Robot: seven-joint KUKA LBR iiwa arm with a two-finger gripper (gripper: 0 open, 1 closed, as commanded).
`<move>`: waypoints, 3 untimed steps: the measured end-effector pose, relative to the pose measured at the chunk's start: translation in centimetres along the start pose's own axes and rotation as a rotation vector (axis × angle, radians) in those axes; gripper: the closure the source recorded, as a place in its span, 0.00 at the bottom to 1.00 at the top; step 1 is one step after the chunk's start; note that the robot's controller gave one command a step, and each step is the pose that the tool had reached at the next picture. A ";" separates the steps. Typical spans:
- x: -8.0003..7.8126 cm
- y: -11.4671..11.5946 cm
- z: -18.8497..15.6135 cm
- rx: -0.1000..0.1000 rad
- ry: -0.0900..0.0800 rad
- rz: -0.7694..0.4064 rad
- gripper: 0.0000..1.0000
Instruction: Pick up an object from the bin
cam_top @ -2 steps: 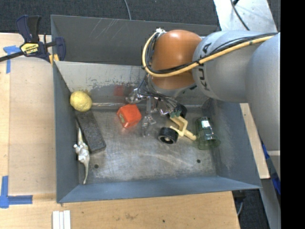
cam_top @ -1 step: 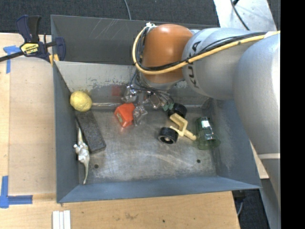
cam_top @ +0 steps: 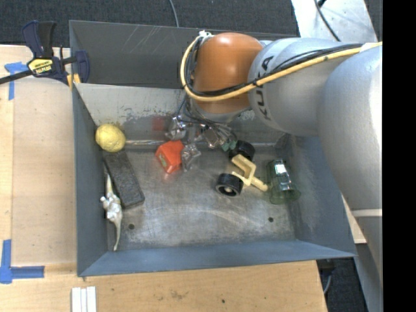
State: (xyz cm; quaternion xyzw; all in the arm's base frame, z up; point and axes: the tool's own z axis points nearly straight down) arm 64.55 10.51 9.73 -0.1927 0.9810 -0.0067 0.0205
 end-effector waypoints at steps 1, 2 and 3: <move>0.5 -0.2 -0.1 -0.005 -0.009 0.000 1.00; 0.5 -0.2 -0.1 -0.005 -0.009 0.000 1.00; 0.5 -0.2 -0.1 -0.005 -0.009 0.001 1.00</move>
Offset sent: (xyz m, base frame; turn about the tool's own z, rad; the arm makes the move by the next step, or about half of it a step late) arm 0.0000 0.0000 0.0000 0.0000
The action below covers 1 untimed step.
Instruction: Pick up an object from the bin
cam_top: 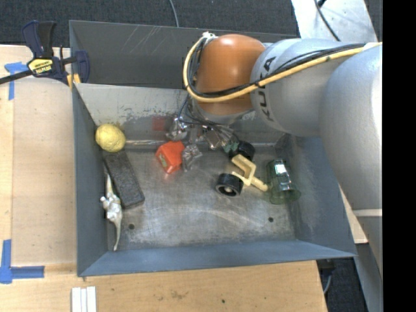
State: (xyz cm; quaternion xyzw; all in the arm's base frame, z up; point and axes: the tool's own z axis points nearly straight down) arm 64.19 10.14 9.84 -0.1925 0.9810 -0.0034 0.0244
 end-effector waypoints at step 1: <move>0.0 0.0 0.0 0.000 0.000 0.000 1.00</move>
Offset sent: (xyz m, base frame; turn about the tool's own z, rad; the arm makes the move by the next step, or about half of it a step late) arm 0.0000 0.0000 0.0000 0.0000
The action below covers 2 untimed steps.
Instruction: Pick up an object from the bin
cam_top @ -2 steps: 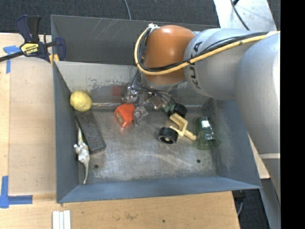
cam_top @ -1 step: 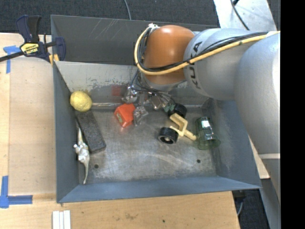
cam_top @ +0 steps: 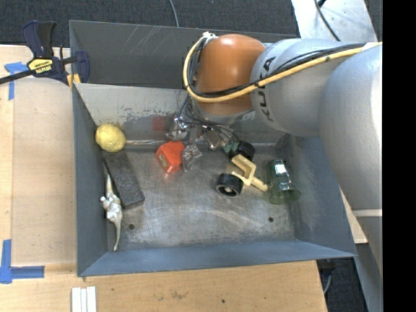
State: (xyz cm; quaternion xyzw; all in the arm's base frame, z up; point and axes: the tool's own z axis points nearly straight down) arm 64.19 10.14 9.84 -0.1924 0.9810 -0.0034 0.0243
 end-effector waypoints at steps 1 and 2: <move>0.0 0.0 0.0 0.000 0.000 0.000 1.00; 0.0 0.0 0.0 0.000 0.000 0.001 1.00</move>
Offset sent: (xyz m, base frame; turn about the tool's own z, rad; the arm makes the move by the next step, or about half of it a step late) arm 0.0000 0.0000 0.0000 0.0000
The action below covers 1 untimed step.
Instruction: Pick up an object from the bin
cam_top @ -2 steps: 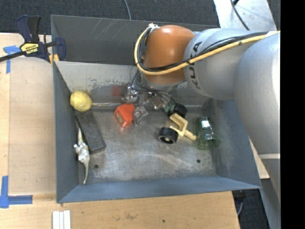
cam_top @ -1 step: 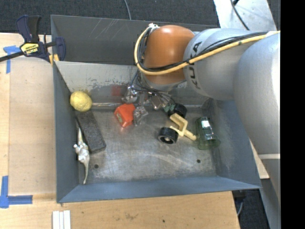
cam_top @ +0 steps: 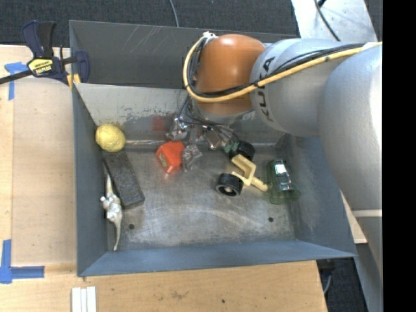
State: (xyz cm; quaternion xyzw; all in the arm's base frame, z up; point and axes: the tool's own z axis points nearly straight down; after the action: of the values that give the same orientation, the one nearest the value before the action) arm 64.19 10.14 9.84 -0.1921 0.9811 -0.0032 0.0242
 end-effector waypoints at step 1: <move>0.0 0.0 0.0 0.000 0.000 0.000 1.00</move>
Offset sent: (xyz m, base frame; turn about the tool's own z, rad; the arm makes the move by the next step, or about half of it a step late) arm 0.0000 0.0000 0.0000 0.0000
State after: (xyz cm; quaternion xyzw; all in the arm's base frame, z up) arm 64.19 10.14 9.84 -0.1919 0.9811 -0.0031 0.0241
